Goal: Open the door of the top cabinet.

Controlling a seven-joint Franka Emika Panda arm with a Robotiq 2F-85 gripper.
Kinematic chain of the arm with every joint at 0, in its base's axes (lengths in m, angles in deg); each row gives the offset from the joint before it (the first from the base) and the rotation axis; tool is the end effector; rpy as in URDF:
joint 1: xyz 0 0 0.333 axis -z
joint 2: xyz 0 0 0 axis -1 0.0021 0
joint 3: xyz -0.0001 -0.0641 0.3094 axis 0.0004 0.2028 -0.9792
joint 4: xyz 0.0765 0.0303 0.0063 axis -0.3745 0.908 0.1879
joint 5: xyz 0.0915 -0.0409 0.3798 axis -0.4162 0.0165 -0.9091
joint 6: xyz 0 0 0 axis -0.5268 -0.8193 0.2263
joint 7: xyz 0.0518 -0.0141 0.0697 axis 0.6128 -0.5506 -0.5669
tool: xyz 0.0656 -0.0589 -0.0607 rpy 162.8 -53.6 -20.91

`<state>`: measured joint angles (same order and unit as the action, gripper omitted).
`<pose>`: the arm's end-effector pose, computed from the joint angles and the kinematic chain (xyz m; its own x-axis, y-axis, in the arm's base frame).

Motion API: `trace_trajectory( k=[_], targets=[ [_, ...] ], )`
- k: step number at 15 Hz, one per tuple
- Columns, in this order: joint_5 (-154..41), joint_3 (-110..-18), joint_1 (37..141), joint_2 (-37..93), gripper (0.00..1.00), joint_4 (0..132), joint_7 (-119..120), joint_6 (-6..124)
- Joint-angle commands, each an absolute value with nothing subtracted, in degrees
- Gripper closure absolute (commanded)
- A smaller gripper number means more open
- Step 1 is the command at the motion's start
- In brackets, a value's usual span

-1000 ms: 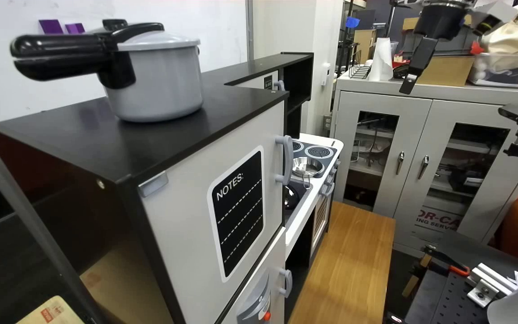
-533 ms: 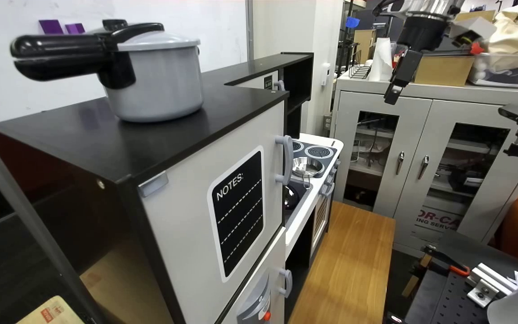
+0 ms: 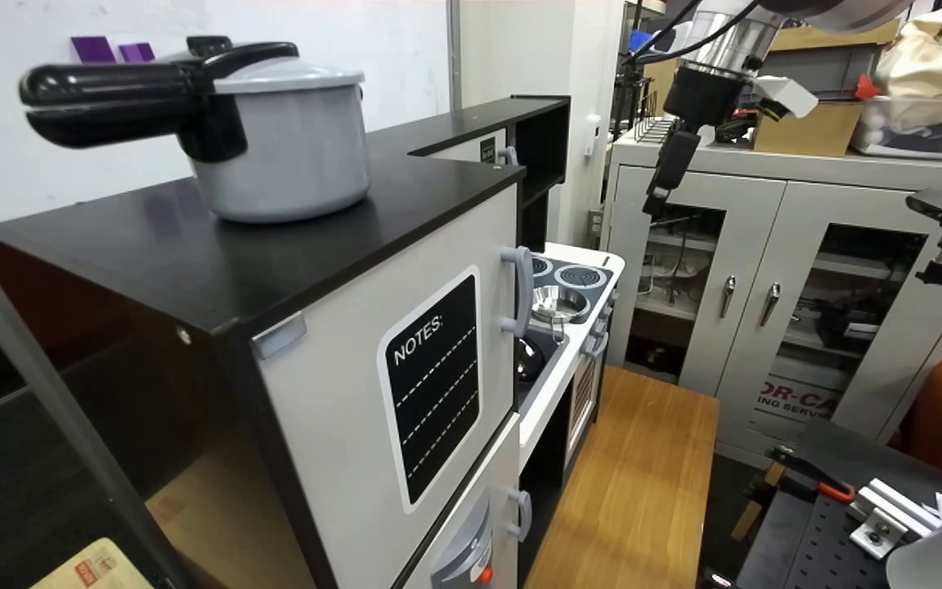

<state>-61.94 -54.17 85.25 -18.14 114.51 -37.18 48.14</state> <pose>0.4071 -0.0700 0.4930 0.8828 0.3992 0.2476 0.4166 -0.9089 -0.0199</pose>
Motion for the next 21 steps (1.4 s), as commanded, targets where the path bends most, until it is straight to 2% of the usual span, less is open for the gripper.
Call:
trace_trajectory(
  k=[1, 7, 16, 19, 21],
  targets=[
    [-62.5, -55.2, 86.1, -17.5, 0.0, 114.3, -37.5, 48.1],
    [-62.5, -55.2, 86.2, -18.0, 0.0, 114.4, -37.5, 48.0],
    [-73.4, -52.9, 82.0, -20.7, 0.0, 117.4, -41.9, 60.7],
    [-76.3, -52.4, 80.8, -20.6, 0.0, 118.3, -43.5, 62.0],
    [-77.3, -52.0, 80.1, -20.7, 0.0, 117.5, -44.4, 57.8]
  ],
)
